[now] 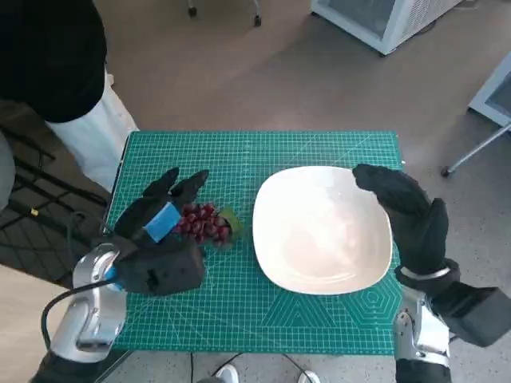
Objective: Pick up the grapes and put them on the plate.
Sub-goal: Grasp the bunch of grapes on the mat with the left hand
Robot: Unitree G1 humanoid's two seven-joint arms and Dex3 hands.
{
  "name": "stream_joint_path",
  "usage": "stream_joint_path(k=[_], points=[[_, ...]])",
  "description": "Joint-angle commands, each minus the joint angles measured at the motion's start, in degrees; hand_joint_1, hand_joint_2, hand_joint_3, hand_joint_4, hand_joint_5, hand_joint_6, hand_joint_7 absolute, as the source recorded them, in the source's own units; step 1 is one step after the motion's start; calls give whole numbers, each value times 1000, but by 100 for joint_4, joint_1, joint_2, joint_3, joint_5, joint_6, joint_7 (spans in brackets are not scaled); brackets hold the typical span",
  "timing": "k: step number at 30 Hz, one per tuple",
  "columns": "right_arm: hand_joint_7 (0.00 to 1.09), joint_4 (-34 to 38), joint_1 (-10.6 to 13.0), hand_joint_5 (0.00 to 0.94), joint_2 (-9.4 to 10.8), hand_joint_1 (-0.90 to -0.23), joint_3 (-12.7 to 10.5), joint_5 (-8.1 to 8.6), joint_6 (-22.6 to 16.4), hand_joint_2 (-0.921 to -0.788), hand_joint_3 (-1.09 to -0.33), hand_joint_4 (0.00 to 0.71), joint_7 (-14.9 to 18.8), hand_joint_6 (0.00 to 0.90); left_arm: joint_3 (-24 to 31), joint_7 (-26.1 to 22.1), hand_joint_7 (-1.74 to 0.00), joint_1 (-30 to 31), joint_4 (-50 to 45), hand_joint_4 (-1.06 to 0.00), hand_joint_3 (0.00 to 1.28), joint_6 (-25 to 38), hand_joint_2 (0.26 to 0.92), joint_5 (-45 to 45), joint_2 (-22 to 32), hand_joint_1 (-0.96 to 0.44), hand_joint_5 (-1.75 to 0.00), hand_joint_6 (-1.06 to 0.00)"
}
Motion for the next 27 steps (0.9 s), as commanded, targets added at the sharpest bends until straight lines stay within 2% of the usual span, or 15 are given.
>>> stream_joint_path(k=[1,15,27], points=[[4,76,140,1,-6,-530,-8,82,39,-921,-594,369,65,291,-221,-43,-5,-378,499,1,4,130,734,94,-63,-510,1,-175],[2,27,194,0,-34,-542,2,151,69,-921,-591,368,132,290,-808,-73,0,-1373,2392,1,3,261,737,178,-241,-460,1,-165],[2,-15,235,1,-72,-543,-1,170,116,-921,-589,369,112,291,-1148,-202,0,-1985,3820,1,3,357,740,66,-443,-462,1,-151]])
